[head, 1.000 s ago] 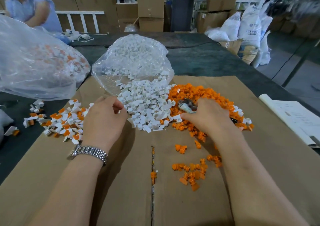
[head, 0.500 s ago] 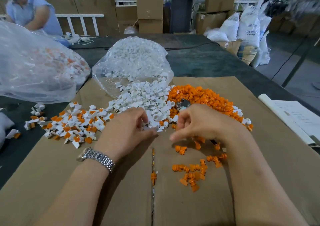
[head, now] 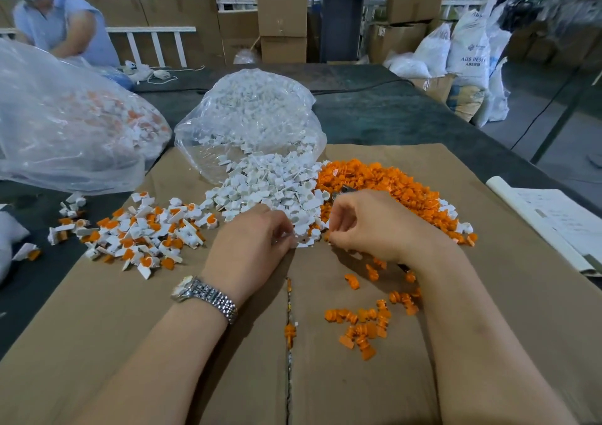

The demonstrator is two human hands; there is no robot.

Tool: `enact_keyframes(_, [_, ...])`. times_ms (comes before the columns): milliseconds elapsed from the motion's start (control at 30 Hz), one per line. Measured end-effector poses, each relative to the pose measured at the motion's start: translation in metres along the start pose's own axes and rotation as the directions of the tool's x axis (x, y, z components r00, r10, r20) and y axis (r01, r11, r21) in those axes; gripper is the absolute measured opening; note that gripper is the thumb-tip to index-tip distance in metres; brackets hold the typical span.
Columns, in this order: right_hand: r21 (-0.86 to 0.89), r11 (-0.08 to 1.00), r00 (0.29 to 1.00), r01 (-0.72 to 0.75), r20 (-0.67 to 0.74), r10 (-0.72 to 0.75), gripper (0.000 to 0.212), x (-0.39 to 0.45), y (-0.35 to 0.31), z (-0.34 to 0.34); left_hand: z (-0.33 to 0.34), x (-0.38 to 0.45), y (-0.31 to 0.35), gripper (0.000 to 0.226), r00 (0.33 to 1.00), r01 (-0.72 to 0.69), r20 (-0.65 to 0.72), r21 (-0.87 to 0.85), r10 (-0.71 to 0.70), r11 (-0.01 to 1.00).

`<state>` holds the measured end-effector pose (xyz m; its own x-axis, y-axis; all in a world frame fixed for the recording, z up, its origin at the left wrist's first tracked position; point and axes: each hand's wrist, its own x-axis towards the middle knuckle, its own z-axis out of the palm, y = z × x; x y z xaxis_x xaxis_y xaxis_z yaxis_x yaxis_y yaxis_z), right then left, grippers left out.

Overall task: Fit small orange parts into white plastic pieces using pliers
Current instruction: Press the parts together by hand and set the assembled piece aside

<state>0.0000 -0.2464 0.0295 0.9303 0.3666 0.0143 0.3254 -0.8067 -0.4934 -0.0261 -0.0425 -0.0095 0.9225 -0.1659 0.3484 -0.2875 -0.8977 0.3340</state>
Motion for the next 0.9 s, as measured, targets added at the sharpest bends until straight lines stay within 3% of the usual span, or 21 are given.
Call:
enact_keyframes(100, [0.117, 0.993, 0.997, 0.019, -0.08, -0.009, 0.008, 0.002, 0.001, 0.001, -0.002, -0.001, 0.0, 0.013, 0.998, 0.067, 0.001, -0.11, -0.067, 0.992])
enact_keyframes(167, [0.2, 0.979, 0.992, 0.03, -0.128, -0.004, 0.007, 0.004, 0.0, 0.002, -0.007, -0.002, 0.001, 0.009, 0.983, 0.178, 0.02, -0.376, -0.184, 0.909])
enact_keyframes(233, [0.287, 0.957, 0.984, 0.044, -0.179, 0.008, 0.008, 0.005, -0.001, 0.003, -0.013, -0.002, 0.003, 0.009, 0.944, 0.306, 0.124, -0.67, -0.305, 0.676])
enact_keyframes(300, [0.379, 0.923, 0.976, 0.07, -0.218, 0.016, 0.008, 0.005, -0.003, 0.003, -0.02, -0.001, 0.006, 0.013, 0.891, 0.394, 0.295, -0.881, -0.346, 0.261])
enact_keyframes(333, [0.417, 0.904, 0.971, 0.092, -0.24, 0.012, 0.007, 0.005, -0.004, 0.003, -0.022, 0.0, 0.006, 0.015, 0.874, 0.4, 0.357, -0.914, -0.33, 0.069])
enact_keyframes(400, [0.516, 0.846, 0.959, 0.137, -0.283, 0.017, 0.005, 0.004, -0.006, 0.002, -0.022, 0.002, 0.003, 0.018, 0.868, 0.388, 0.404, -0.915, -0.29, -0.113])
enact_keyframes(500, [0.688, 0.71, 0.966, 0.152, -0.257, 0.042, 0.005, 0.002, -0.009, 0.0, -0.021, 0.005, 0.0, 0.016, 0.876, 0.37, 0.415, -0.905, -0.246, -0.211])
enact_keyframes(667, [0.81, 0.566, 0.981, 0.154, -0.193, 0.009, 0.006, 0.001, -0.016, 0.002, -0.021, 0.006, -0.001, 0.019, 0.884, 0.369, 0.42, -0.897, -0.208, -0.243])
enact_keyframes(733, [0.801, 0.575, 0.981, 0.165, -0.194, -0.012, 0.006, 0.0, -0.019, 0.003, -0.021, 0.006, 0.0, 0.023, 0.897, 0.347, 0.402, -0.898, -0.185, -0.272])
enact_keyframes(900, [0.697, 0.689, 0.969, 0.198, -0.247, -0.028, 0.007, -0.001, -0.025, 0.008, -0.021, 0.006, 0.002, 0.033, 0.92, 0.319, 0.358, -0.921, -0.161, -0.223])
